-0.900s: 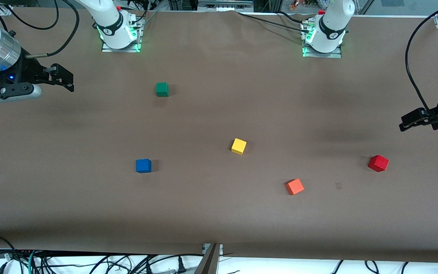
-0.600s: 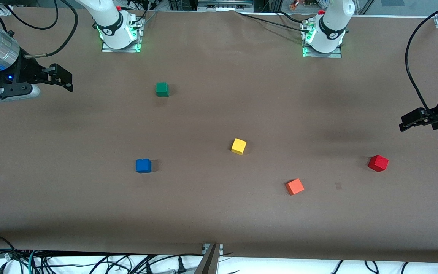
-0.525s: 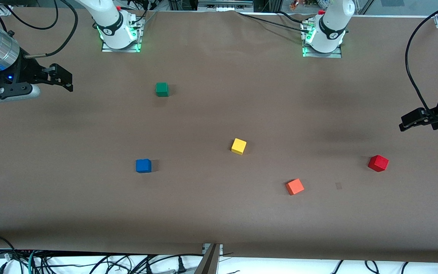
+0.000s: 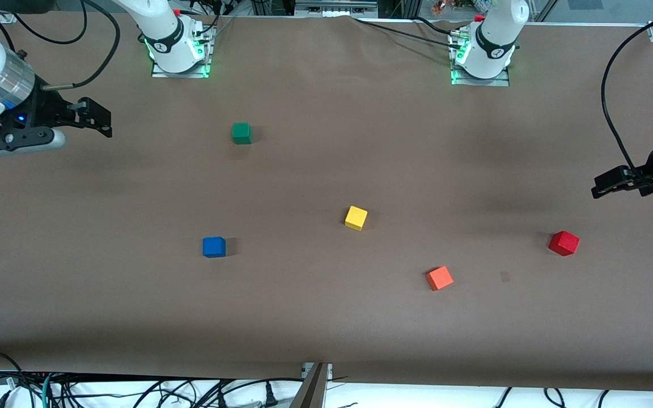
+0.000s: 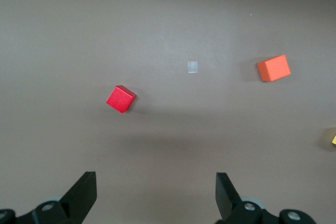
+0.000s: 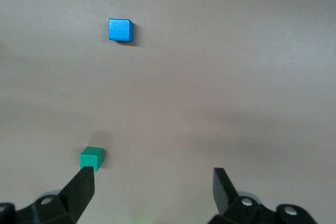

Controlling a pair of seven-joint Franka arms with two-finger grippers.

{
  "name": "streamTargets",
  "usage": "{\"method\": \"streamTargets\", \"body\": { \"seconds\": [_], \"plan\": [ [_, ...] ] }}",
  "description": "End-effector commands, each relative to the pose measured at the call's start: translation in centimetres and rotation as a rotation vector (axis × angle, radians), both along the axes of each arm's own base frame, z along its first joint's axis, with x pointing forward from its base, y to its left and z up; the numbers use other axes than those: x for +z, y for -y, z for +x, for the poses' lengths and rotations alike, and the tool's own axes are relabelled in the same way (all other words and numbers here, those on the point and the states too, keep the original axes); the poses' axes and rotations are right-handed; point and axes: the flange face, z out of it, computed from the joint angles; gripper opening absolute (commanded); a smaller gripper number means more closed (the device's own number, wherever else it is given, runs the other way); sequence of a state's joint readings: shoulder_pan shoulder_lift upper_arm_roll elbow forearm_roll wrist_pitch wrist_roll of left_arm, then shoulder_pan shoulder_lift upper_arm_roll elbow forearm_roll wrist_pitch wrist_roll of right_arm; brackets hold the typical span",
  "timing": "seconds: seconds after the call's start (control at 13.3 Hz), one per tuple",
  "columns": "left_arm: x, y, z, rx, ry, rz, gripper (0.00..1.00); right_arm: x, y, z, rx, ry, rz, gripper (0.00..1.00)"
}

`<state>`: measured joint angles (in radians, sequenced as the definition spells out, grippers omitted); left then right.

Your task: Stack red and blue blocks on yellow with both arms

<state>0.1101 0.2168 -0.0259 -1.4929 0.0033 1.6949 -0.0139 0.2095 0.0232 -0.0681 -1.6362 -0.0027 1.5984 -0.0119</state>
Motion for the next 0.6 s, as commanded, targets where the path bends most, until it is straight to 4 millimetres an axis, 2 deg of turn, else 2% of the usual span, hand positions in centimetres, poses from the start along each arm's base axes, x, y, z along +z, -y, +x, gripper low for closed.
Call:
{"method": "streamTargets", "body": {
  "seconds": [0.0, 0.07, 0.15, 0.38, 0.45, 0.53],
  "plan": [
    [-3.7, -6.3, 1.8, 0.069, -0.019, 0.022, 1.00, -5.2, -1.2, 1.5, -0.017, 0.005, 0.013, 1.00],
    [-6.5, -8.8, 2.6, 0.097, -0.029, 0.021, 1.00, -7.8, -2.6, 2.6, -0.011, -0.011, 0.021, 1.00],
    [-8.5, -10.1, 3.2, 0.070, -0.026, 0.020, 1.00, -10.2, -3.7, 3.7, -0.004, -0.016, 0.018, 1.00],
    [-16.6, -14.2, 4.9, 0.031, -0.004, 0.018, 1.00, -18.2, -7.3, 7.1, 0.015, 0.032, 0.018, 1.00],
    [-19.6, -14.6, 5.3, 0.038, -0.015, 0.003, 1.00, -21.1, -8.9, 8.1, 0.030, 0.056, 0.019, 1.00],
    [-21.8, -14.2, 5.8, 0.030, -0.015, -0.002, 1.00, -23.2, -10.2, 8.9, 0.037, 0.089, 0.022, 1.00]
  ]
}}
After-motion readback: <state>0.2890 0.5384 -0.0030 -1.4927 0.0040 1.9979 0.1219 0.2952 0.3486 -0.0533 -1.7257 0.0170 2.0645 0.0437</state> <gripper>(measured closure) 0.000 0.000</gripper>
